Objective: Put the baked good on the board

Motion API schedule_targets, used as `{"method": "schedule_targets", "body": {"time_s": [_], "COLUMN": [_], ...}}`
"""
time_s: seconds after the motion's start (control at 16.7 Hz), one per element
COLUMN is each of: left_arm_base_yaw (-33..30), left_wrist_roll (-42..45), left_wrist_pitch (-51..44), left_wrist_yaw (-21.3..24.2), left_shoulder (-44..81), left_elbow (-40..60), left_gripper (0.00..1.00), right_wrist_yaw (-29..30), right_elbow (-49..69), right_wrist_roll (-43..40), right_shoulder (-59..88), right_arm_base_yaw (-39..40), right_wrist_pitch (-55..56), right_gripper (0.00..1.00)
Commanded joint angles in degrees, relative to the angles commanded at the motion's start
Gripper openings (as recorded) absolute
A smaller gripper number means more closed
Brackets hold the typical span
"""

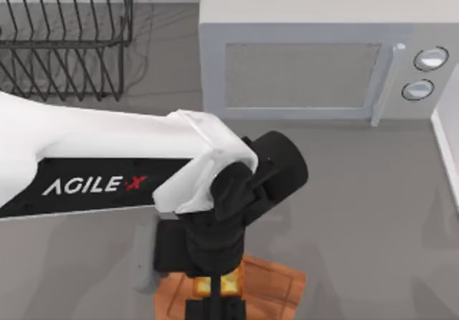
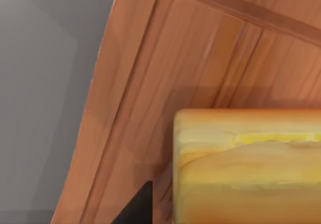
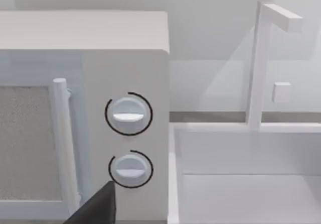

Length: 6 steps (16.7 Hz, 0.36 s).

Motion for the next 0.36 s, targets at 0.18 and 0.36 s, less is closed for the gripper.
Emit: {"method": "schedule_targets", "body": {"time_s": [0.18, 0.36], "left_arm_base_yaw": [0.00, 0.00], "left_wrist_roll": [0.00, 0.00], "left_wrist_pitch": [0.00, 0.00], "left_wrist_yaw": [0.00, 0.00], "left_shoulder": [0.00, 0.00], "left_elbow": [0.00, 0.00], "left_gripper": [1.00, 1.00], "right_wrist_yaw": [0.00, 0.00], "right_elbow": [0.00, 0.00], "right_wrist_roll": [0.00, 0.00], "right_shoulder": [0.00, 0.00], "right_arm_base_yaw": [0.00, 0.00], "right_wrist_pitch": [0.00, 0.00], "right_gripper": [1.00, 1.00]}}
